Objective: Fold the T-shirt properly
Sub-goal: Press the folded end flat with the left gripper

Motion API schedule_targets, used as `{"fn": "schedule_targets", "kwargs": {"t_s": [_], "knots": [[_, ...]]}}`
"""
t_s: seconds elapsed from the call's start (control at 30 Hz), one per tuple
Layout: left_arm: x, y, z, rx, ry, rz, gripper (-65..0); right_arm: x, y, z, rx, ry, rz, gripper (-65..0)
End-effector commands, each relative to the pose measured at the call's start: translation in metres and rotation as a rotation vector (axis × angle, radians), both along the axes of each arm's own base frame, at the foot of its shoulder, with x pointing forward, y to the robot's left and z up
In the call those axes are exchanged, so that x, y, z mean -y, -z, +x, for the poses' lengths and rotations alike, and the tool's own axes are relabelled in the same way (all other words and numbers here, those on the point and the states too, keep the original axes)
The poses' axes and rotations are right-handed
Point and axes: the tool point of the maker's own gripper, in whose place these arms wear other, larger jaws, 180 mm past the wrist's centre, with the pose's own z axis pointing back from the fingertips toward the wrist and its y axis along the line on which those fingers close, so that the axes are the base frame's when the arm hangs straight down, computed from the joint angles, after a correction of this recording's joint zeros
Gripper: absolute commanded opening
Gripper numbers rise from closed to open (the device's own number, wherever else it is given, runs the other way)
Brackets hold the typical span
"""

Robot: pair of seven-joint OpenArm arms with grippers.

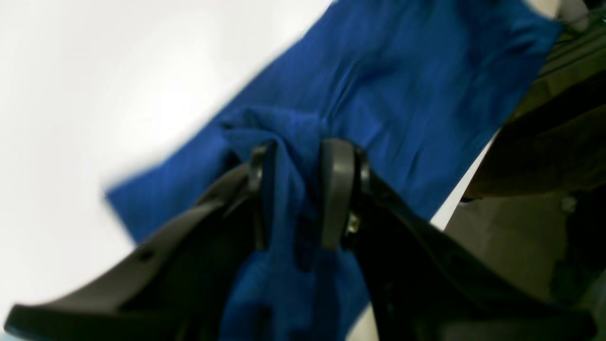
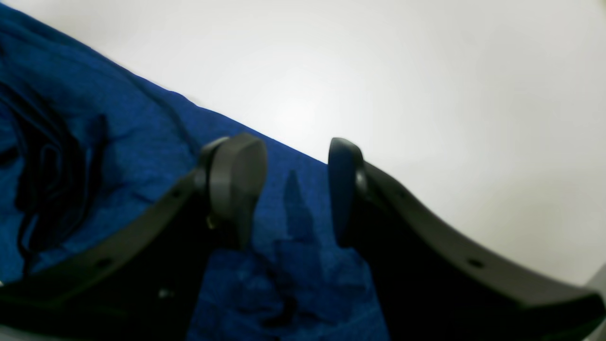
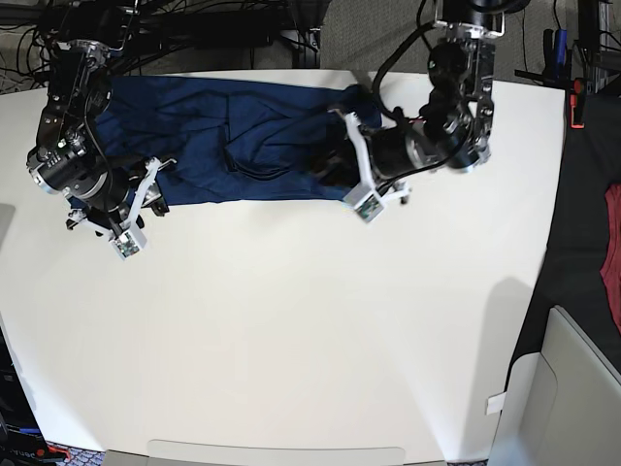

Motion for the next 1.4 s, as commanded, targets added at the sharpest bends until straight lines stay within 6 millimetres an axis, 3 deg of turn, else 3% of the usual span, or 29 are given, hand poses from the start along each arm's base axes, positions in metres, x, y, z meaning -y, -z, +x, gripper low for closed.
{"fn": "schedule_targets", "kwargs": {"t_s": [0.0,0.1,0.23,0.47,0.6,0.77,0.97,1.07,1.37], "knots": [[0.009,-0.015,0.006,0.044,0.013,-0.039,-49.2,0.003,-0.012,0.005,0.043,0.0,-0.005,-38.9],[0.023,-0.028,0.013,0.075,0.033,-0.066,-49.2,0.004,-0.012,0.003,0.045,0.001,-0.007,-38.9],[0.019,-0.029,0.016,0.08,0.027,-0.057,-49.2,0.014,-0.015,-0.003,0.054,0.025,-0.022,-38.9],[-0.051,-0.014,0.022,0.083,-0.074,0.07,-48.4,0.025,-0.026,-0.003,0.081,0.049,0.017,-38.9],[-0.072,-0.014,0.027,0.088,-0.123,0.093,-43.5,0.028,-0.026,-0.004,0.081,0.058,0.018,-38.9],[-0.062,-0.017,0.024,0.096,-0.099,0.082,-41.9,0.026,-0.025,-0.004,0.081,0.058,0.023,-38.9],[-0.028,-0.015,0.011,0.082,-0.012,0.048,-41.9,0.026,-0.017,-0.013,0.055,0.059,0.024,-38.9],[-0.012,-0.024,0.012,0.103,-0.003,-0.008,-42.1,0.026,-0.016,-0.014,0.052,0.058,0.025,-38.9],[0.007,-0.035,0.01,0.139,0.014,-0.087,-42.2,0.024,-0.015,-0.019,0.047,0.053,0.018,-38.9]]}}
